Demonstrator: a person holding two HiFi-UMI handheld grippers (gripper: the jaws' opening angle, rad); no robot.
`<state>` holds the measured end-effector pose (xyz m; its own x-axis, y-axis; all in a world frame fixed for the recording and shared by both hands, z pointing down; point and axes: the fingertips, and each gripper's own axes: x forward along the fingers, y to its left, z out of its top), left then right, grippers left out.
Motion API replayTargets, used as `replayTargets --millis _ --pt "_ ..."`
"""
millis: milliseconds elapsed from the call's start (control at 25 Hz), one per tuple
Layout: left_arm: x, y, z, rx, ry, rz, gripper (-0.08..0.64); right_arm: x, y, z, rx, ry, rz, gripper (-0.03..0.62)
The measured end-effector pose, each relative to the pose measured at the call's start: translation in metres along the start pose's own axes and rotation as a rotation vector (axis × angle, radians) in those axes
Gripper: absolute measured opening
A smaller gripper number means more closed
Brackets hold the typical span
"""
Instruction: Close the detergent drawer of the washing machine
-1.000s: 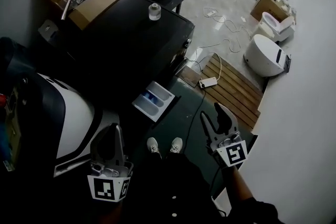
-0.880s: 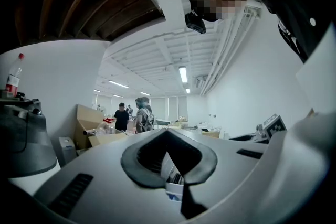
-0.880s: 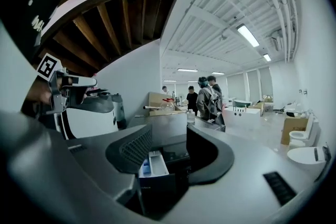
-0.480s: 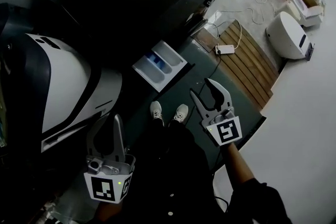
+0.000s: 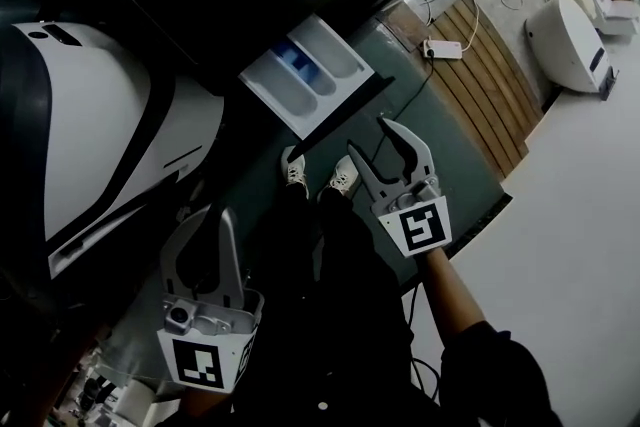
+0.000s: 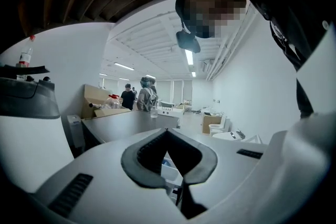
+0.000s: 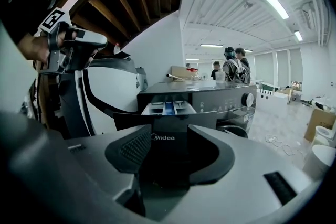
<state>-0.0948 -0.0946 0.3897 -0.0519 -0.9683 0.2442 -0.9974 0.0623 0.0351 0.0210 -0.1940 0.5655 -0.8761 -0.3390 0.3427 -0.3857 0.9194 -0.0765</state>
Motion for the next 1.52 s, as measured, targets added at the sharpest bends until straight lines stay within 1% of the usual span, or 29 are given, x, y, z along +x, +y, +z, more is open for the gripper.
replayTargets --millis 160,240,360,440,600,720,880,1000,1200,1360,1520 --pt "-0.001 -0.003 -0.022 -0.04 0.043 -0.001 0.015 0.008 0.002 -0.019 -0.014 0.041 0.002 0.212" --pt "-0.003 -0.003 -0.033 -0.059 0.065 0.003 0.015 0.013 0.002 -0.025 -0.014 0.04 0.002 0.212" --pt "-0.003 0.0 -0.04 -0.05 0.069 0.011 0.015 0.02 0.006 -0.028 -0.022 0.034 0.013 0.212" --pt "-0.004 0.002 -0.044 -0.062 0.082 0.017 0.015 0.022 0.009 -0.031 -0.032 0.044 0.023 0.212" --pt "-0.003 0.008 -0.044 -0.061 0.076 0.024 0.015 0.031 0.011 -0.035 -0.045 0.057 0.026 0.212" --pt "-0.004 0.012 -0.049 -0.096 0.096 0.033 0.015 0.035 0.01 -0.032 -0.011 0.032 -0.005 0.225" --pt "-0.005 0.017 -0.052 -0.105 0.101 0.038 0.015 0.036 0.01 -0.033 0.019 0.028 -0.023 0.221" --pt "-0.004 0.019 -0.054 -0.112 0.105 0.038 0.015 0.035 0.01 -0.034 0.015 0.032 -0.018 0.221" --pt "-0.002 0.022 -0.053 -0.116 0.103 0.037 0.015 0.046 0.01 -0.033 -0.003 0.073 0.01 0.222" --pt "-0.003 0.026 -0.051 -0.119 0.099 0.045 0.015 0.059 0.011 -0.025 -0.005 0.053 0.006 0.222" --pt "-0.004 0.032 -0.049 -0.12 0.092 0.059 0.015 0.067 0.01 -0.022 -0.018 0.065 0.008 0.222"
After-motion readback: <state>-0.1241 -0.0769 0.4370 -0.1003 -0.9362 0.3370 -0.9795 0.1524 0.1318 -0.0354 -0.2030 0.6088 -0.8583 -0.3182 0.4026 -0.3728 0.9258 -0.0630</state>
